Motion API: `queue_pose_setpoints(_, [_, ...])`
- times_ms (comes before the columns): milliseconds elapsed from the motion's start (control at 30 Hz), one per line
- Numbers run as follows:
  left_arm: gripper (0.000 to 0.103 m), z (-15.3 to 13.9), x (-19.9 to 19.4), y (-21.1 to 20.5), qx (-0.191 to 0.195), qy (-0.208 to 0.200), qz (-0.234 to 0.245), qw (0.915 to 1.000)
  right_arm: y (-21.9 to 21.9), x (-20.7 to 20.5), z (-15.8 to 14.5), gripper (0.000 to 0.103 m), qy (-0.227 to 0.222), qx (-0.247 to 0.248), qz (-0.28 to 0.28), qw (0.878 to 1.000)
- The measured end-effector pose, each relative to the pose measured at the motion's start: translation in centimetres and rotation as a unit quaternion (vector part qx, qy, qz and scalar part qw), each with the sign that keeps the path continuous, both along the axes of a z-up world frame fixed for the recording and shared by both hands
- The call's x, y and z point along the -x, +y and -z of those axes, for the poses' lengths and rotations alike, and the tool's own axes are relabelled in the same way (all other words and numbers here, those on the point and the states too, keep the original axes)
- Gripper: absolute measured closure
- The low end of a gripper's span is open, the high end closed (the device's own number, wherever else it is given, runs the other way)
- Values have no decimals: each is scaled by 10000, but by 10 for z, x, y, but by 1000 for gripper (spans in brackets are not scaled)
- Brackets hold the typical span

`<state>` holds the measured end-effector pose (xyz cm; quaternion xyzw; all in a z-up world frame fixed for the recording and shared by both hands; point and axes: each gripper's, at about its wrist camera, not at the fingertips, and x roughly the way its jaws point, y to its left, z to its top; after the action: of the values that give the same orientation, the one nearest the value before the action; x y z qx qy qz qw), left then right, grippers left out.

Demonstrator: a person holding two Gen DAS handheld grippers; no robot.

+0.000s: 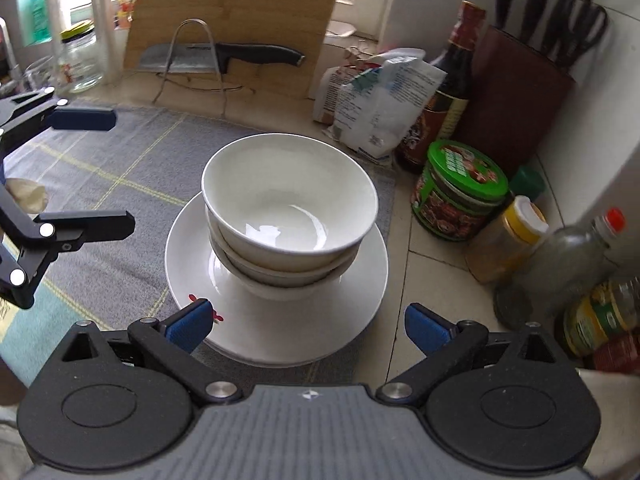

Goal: Organize plates and bowls

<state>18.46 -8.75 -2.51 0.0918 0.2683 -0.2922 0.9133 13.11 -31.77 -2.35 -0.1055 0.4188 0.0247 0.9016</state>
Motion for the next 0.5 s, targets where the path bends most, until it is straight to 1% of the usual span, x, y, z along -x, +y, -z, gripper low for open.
queue_pose_setpoints(67, [1, -5, 7, 6, 54, 184, -106, 9998, 5, 16, -3, 0, -131, -255, 605, 9978])
queue_pose_setpoints(133, [1, -11, 15, 12, 139, 230, -165, 9995, 11, 31, -3, 0, -206, -560, 1133, 9918])
queue_pose_setpoints(167, [1, -14, 18, 15, 138, 244, -228, 9993, 15, 37, -3, 0, -221, -700, 1332, 9884])
queue_pose_setpoints(233, [1, -18, 22, 19, 96, 277, -345, 9990, 24, 49, -4, 0, -318, -808, 1682, 9819])
queue_pose_setpoints(367, [1, -23, 27, 29, 34, 265, -461, 9986, 42, 66, -9, 0, -486, -777, 2049, 9745])
queue_pose_setpoints(500, [1, -27, 32, 36, 46, 308, -477, 9984, 54, 77, -12, 0, -560, -662, 2166, 9724])
